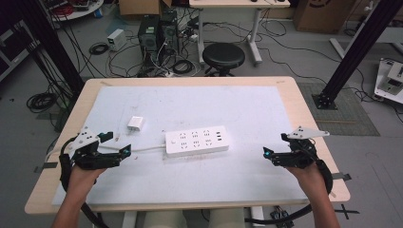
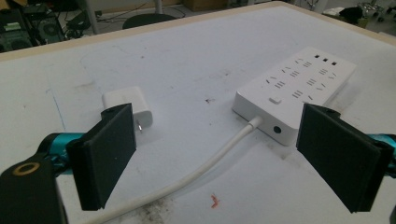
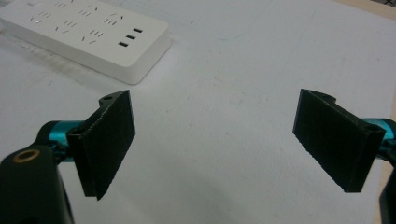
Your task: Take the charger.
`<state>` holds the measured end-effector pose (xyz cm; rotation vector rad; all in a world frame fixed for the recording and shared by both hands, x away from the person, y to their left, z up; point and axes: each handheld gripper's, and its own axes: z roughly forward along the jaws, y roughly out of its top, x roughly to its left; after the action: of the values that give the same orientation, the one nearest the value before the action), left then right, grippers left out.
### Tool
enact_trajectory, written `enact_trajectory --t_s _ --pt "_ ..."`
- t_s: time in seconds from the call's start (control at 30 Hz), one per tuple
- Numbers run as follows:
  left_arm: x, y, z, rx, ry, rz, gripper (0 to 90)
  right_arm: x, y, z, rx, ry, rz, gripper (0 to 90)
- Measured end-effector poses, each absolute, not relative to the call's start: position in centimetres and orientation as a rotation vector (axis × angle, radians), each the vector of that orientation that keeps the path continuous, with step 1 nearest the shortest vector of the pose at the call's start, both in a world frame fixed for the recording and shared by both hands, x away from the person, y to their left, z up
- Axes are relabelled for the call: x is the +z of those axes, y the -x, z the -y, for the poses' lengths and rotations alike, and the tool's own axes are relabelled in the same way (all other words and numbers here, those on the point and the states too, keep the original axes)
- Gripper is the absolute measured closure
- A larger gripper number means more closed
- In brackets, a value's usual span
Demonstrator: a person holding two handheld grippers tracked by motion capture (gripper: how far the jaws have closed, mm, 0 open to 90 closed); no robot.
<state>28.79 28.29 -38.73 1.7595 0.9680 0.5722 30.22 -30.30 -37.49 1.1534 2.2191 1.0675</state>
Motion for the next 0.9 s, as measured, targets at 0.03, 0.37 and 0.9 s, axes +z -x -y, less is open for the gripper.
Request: enact_trajectory --t_s 0.03,0.37,0.9 --pt "-38.7 -28.8 -28.2 0.572 -1.761 -0.970 12.2 -37.4 -30.2 30.3 1.070 -1.159 -2.217 13.0" --pt "-38.0 -30.4 -28.0 0.505 -1.732 -1.074 12.6 -36.9 -30.4 30.2 1.094 -1.159 -2.210 13.0" --pt "-37.1 -34.6 -27.6 0.568 -1.684 -1.271 12.6 -37.1 -32.2 29.3 1.076 -1.162 -2.250 13.1"
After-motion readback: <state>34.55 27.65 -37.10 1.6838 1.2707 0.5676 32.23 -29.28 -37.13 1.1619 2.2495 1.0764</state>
